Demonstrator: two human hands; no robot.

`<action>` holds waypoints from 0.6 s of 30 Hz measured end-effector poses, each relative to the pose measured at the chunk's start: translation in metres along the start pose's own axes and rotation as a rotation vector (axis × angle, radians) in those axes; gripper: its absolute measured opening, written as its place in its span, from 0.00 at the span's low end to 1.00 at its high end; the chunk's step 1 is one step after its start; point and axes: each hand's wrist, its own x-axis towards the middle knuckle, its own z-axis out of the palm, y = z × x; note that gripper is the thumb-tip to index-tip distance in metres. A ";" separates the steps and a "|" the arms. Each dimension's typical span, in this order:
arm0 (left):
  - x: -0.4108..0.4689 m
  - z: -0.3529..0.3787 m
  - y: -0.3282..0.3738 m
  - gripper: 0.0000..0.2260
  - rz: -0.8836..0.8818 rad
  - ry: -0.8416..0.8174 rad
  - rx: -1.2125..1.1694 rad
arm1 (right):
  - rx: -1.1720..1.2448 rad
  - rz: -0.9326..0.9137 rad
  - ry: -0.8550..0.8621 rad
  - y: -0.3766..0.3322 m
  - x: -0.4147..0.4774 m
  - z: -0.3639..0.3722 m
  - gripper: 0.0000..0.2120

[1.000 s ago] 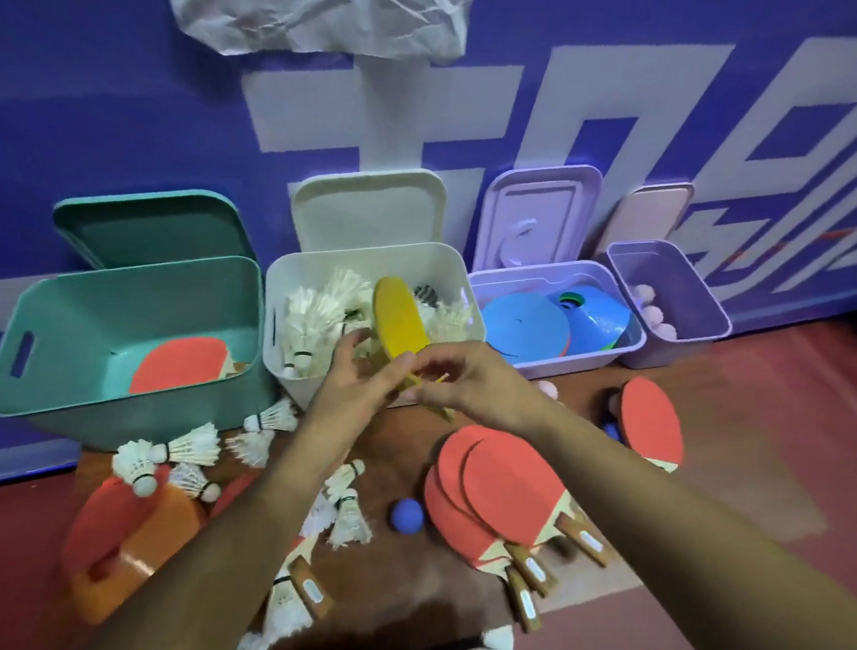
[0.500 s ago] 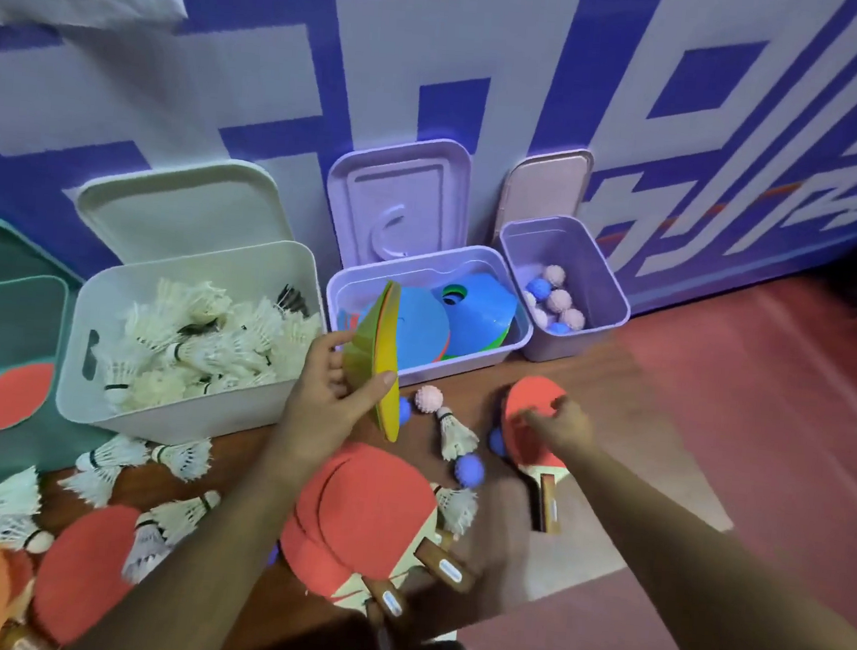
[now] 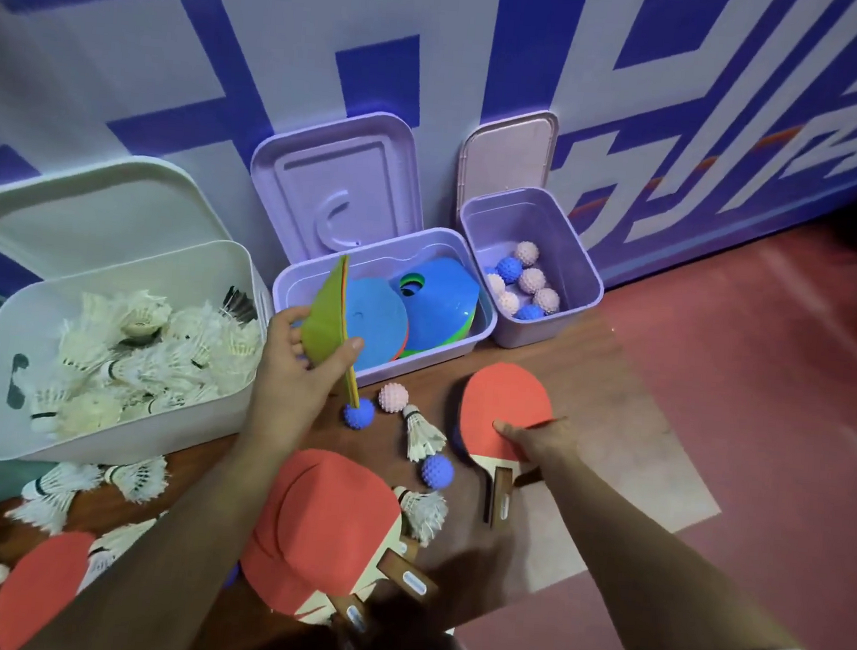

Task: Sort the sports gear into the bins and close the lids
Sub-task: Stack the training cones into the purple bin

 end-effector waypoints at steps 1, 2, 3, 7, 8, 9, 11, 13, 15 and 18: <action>0.004 0.002 0.000 0.24 -0.006 0.005 0.011 | 0.064 0.005 0.002 0.005 0.005 0.002 0.48; 0.010 0.005 0.000 0.23 -0.007 0.018 0.018 | 0.134 -0.026 0.006 -0.005 -0.013 0.000 0.41; 0.016 0.005 0.000 0.23 0.000 0.038 0.038 | 0.243 -0.067 0.008 -0.008 -0.021 0.000 0.30; 0.045 0.010 -0.001 0.31 0.019 0.086 0.296 | 0.588 -0.150 -0.083 -0.029 -0.048 -0.008 0.04; 0.052 0.014 -0.002 0.33 0.002 0.081 0.384 | 0.627 -0.170 -0.115 -0.031 -0.048 -0.010 0.03; 0.057 0.018 -0.001 0.35 -0.023 0.071 0.448 | 0.646 -0.176 -0.141 -0.035 -0.052 -0.013 0.03; 0.065 0.029 -0.002 0.37 -0.070 0.044 0.524 | 0.651 -0.160 -0.172 -0.037 -0.058 -0.016 0.02; 0.074 0.043 -0.008 0.38 -0.074 0.017 0.577 | 0.614 -0.158 -0.182 -0.038 -0.064 -0.019 0.03; 0.082 0.061 -0.010 0.40 -0.057 -0.016 0.620 | 0.600 -0.159 -0.179 -0.035 -0.067 -0.020 0.03; 0.092 0.082 -0.016 0.40 -0.047 -0.121 0.705 | 0.590 -0.185 -0.236 -0.028 -0.069 -0.023 0.05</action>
